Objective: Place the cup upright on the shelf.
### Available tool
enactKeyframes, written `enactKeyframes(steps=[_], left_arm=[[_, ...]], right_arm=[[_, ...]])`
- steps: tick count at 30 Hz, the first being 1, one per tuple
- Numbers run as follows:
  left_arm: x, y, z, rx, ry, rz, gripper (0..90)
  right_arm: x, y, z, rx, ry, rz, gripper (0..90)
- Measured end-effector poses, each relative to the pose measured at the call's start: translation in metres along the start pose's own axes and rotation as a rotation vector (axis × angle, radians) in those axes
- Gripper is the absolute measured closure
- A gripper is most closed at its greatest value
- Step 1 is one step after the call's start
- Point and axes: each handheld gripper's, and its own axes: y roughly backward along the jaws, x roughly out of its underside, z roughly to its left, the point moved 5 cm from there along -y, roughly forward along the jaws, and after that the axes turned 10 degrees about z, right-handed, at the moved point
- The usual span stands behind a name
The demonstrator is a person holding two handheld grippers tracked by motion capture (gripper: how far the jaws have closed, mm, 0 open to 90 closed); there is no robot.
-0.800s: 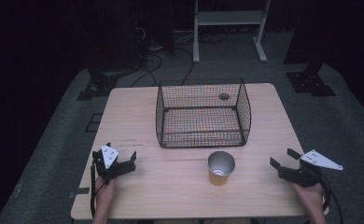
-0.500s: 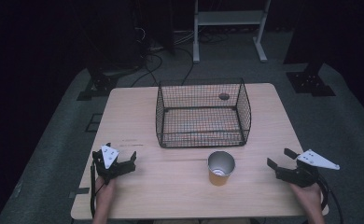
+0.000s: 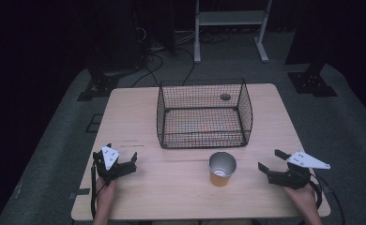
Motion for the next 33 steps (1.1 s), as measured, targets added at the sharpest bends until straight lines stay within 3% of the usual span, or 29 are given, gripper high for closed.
enactKeyframes(steps=[5,13,22,33], left_arm=[[0.0,0.0,0.0,-0.002,-0.002,0.0,0.0],[0.0,0.0,0.0,-0.001,-0.002,-0.001,0.0],[0.0,0.0,0.0,-0.001,-0.004,-0.001,0.0],[0.0,0.0,0.0,-0.001,-0.004,-0.001,0.0]], right_arm=[[0.0,-0.003,0.016,-0.038,0.046,0.022,13.1],[0.0,-0.004,0.035,-0.095,0.072,0.034,12.4],[-0.005,-0.012,0.07,-0.177,0.169,0.064,11.1],[-0.008,-0.023,0.09,-0.222,0.189,0.075,8.4]])
